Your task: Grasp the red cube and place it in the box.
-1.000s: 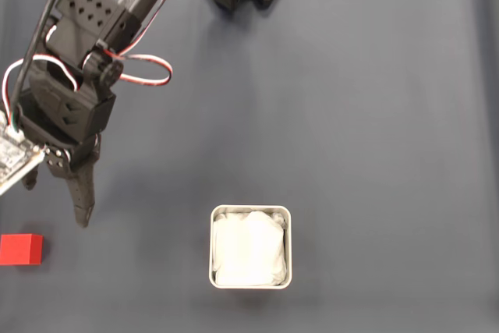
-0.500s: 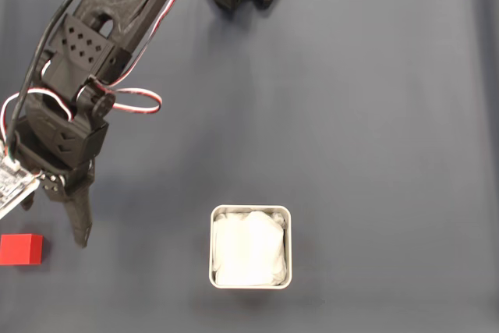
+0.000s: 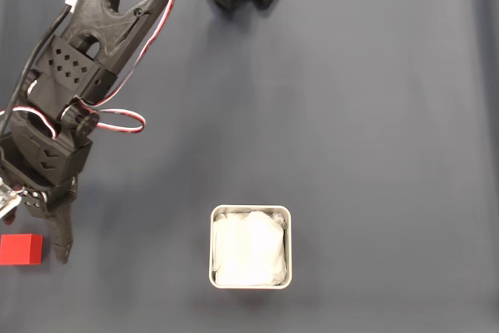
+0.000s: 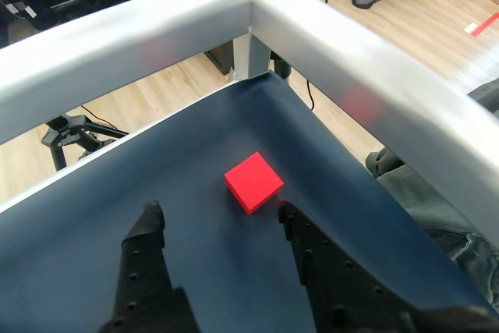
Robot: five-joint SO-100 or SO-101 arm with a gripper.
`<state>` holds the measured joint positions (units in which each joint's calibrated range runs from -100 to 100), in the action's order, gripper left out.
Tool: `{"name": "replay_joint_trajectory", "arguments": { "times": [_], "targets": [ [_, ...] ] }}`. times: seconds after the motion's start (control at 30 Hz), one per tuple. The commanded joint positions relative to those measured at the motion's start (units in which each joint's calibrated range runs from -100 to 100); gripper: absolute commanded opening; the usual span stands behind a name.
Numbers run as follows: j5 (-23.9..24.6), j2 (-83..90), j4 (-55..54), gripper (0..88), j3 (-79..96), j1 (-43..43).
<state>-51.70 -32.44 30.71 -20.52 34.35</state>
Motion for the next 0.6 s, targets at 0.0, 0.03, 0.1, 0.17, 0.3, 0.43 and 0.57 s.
{"name": "replay_joint_trajectory", "arguments": {
  "times": [0.0,0.03,0.1,0.17,0.3,0.43,0.57],
  "targets": [
    [-0.2,-0.2,-0.7,34.3,-3.7,1.1],
    [-0.2,-0.6,-1.0,34.3,-3.9,1.2],
    [-0.3,-1.6,-1.0,34.3,-4.8,1.2],
    [-0.3,-2.7,-1.0,34.3,-6.0,1.2],
    [-0.3,-4.9,-0.9,34.3,-8.6,1.2],
    [-0.4,-7.0,-0.7,34.3,-11.3,1.4],
    [-0.5,-9.4,-0.7,34.3,-14.5,1.5]
  ]
}}
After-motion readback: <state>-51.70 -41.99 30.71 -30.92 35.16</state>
